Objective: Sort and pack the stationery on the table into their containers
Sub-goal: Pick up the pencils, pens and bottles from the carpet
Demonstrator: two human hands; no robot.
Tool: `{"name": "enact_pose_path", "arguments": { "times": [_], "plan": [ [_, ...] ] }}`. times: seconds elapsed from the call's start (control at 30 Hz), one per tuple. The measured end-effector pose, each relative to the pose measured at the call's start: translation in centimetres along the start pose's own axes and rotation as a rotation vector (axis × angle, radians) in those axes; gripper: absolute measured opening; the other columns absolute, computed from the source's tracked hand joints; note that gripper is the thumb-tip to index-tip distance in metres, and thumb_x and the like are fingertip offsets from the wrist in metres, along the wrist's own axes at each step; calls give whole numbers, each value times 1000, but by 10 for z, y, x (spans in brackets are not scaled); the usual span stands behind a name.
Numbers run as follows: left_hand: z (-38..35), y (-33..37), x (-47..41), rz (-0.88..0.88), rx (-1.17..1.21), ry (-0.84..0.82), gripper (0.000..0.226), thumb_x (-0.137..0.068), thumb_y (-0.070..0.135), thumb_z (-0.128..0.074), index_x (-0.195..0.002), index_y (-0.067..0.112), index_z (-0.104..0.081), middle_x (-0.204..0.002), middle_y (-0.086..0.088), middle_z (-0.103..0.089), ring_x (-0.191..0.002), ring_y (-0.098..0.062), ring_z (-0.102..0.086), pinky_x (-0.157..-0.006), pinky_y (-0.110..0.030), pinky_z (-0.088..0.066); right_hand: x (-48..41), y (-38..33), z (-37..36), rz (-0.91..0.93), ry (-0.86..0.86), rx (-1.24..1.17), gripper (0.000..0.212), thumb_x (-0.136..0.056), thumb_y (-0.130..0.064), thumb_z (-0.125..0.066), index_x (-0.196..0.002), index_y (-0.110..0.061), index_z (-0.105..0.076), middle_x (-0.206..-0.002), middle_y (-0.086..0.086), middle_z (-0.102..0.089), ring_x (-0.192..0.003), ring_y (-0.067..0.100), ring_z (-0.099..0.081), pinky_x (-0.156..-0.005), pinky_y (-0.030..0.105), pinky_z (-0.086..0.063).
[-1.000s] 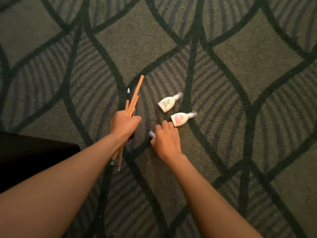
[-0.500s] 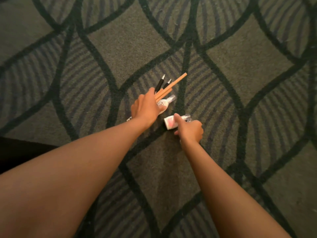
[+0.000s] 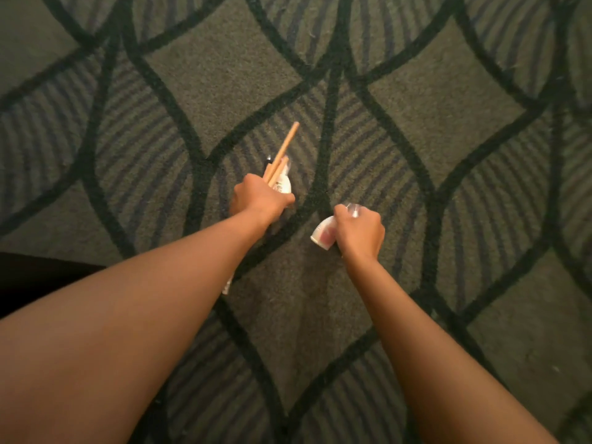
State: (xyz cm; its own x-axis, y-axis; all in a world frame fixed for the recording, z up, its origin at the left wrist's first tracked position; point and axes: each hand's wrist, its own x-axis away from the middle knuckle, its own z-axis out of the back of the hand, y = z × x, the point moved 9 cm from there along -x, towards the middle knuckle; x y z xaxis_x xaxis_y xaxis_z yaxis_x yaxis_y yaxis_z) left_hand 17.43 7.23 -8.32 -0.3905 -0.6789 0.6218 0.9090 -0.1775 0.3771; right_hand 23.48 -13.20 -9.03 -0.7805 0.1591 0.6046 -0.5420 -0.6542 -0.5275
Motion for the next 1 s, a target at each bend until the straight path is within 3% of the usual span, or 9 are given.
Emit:
{"name": "enact_pose_path", "arguments": {
  "times": [0.1,0.23,0.37,0.43,0.57,0.73,0.9,1.0],
  "plan": [
    [14,2,21,76,215,0,49,-73,29,-75,-111,3,-59,-89,-8,-59,-78,-24,-60,-67,-31,-51,15,-17,21,92,7,18,28,-87,-25,-50,-87,1,-62,-92,17,-63,-90,32,-58,-69,33,-39],
    [45,23,61,74,389,-24,39,-77,26,-72,-107,10,-53,-86,-5,-57,-63,-14,-53,-49,-23,-44,44,-54,68,165,53,-43,30,-86,-28,-49,-88,-1,-62,-89,17,-67,-87,30,-60,-72,33,-43],
    [81,45,117,89,502,-23,28,-76,25,-73,-89,13,-51,-64,0,-54,-46,-8,-48,-37,-17,-38,84,-97,120,225,47,-27,23,-86,-28,-52,-78,-7,-54,-79,9,-56,-81,27,-50,-64,27,-27],
    [93,52,135,101,556,-2,23,-74,24,-73,-80,11,-55,-55,1,-52,-39,-8,-45,-33,-14,-34,95,-110,136,241,61,-21,21,-85,-29,-53,-76,-9,-53,-80,9,-57,-79,26,-49,-65,26,-28],
    [141,72,192,129,699,-12,19,-75,21,-72,-79,13,-56,-54,2,-51,-39,-7,-43,-36,-15,-36,138,-148,182,226,63,-102,25,-85,-28,-53,-85,-7,-65,-93,14,-68,-93,31,-60,-79,34,-44],
    [218,102,267,68,838,-14,27,-76,24,-75,-96,14,-60,-57,4,-50,-44,-5,-43,-43,-17,-39,207,-198,242,298,46,-135,32,-89,-28,-49,-101,-3,-66,-103,13,-66,-98,29,-57,-78,29,-39],
    [293,136,359,-69,989,49,23,-73,19,-76,-91,13,-62,-55,4,-47,-40,-4,-40,-35,-15,-34,289,-245,308,438,29,-236,27,-84,-27,-53,-89,-5,-67,-92,14,-67,-91,30,-59,-74,33,-41],
    [330,148,416,-135,1046,74,19,-74,18,-76,-84,12,-61,-52,2,-45,-36,-5,-38,-34,-13,-32,341,-270,341,545,13,-277,21,-80,-28,-57,-64,-15,-58,-79,12,-62,-85,31,-60,-77,41,-46]
  ]
}}
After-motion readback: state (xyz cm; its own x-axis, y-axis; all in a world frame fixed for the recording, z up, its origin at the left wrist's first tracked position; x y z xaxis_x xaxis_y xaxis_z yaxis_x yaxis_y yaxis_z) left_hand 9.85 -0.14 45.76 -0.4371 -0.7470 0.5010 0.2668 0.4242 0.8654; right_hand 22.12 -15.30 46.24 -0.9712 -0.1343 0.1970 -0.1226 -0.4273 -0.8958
